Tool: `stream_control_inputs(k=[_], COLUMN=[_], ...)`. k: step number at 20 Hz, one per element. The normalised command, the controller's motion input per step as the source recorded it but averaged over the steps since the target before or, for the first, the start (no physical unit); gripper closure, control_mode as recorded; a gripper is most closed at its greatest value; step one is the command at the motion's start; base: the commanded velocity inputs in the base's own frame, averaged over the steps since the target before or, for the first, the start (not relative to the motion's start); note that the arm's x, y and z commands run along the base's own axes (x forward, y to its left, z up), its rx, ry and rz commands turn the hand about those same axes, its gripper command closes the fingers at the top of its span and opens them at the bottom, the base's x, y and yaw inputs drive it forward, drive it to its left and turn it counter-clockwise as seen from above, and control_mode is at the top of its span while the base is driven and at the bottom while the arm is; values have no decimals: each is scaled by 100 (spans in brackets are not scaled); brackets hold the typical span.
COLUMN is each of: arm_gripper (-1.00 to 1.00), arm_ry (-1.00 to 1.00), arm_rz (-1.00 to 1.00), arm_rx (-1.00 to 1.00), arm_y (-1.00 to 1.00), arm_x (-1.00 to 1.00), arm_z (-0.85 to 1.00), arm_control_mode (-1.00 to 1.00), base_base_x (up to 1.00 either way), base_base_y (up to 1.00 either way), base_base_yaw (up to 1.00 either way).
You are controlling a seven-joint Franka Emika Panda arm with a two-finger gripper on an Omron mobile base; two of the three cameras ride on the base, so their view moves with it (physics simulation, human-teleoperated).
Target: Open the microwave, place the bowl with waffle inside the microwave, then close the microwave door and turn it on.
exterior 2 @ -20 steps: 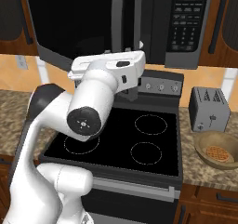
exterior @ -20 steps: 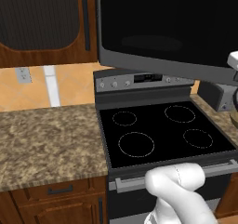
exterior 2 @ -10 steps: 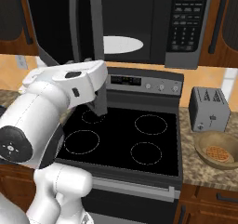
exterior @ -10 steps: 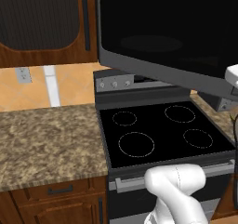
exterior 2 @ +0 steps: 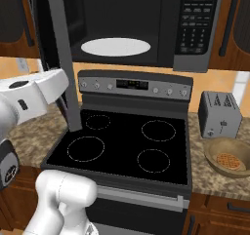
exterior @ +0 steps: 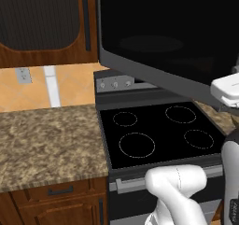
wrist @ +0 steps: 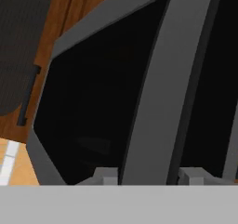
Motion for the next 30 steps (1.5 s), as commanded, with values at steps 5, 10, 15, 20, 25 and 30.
stream_control_inputs(k=[5, 10, 15, 20, 25, 30], arm_gripper=[100, 100, 100, 100, 100, 100], arm_ry=[8, 4, 0, 0, 0, -3], arm_rz=[0, 0, 0, 0, 0, -3], arm_rx=[-9, -11, -11, -5, 1, 22], arm_y=[100, 100, 100, 100, 100, -7], arm_x=[-2, 0, 2, 20, 53, -38], arm_z=[14, 1, -4, -8, -47, -14], arm_control_mode=[-100, -100, -100, -100, -100, -100], base_base_x=[0, 0, 0, 0, 0, 0], base_base_y=[0, 0, 0, 0, 0, 0], base_base_yaw=[0, 0, 0, 0, 0, 0])
